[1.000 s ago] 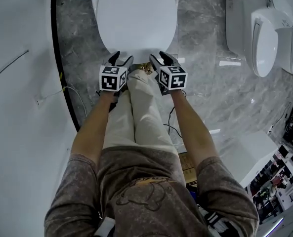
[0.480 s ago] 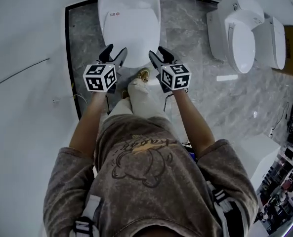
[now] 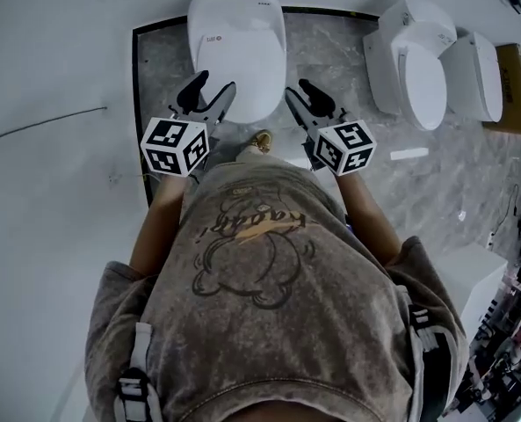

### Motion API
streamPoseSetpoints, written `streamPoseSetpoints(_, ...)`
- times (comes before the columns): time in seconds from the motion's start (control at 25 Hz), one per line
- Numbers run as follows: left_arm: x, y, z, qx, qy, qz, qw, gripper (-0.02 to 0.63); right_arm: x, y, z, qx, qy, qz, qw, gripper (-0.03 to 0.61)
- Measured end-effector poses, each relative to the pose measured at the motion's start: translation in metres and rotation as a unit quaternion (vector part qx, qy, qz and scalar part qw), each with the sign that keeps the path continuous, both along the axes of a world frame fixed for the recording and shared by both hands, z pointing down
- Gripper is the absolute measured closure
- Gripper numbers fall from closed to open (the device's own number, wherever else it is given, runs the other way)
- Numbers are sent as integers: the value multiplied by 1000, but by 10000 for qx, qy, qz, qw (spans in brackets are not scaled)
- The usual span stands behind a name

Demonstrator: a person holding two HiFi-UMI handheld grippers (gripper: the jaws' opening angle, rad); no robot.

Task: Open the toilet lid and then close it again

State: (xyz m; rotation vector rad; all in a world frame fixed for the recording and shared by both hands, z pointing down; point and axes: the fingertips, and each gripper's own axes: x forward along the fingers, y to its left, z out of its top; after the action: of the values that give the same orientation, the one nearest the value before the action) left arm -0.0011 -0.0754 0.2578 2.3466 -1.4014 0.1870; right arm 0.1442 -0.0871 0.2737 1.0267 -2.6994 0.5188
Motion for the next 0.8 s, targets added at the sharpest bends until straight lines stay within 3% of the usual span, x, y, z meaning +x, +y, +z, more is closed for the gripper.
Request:
streamPoseSetpoints(0.12,-4,10,-15,277,-45,-9,9996,404,7,10,-18,231,-190,214,9993,482)
streamPoseSetpoints(0.32,-6,22,-30,672,-8,-148,9976,604,19,25,-38,840,-318,471,9948,551)
streamPoseSetpoints(0.8,-16,33,-4,1039,-282,-700,9917,604,28,29,-15,1080,-249,635,9918,552)
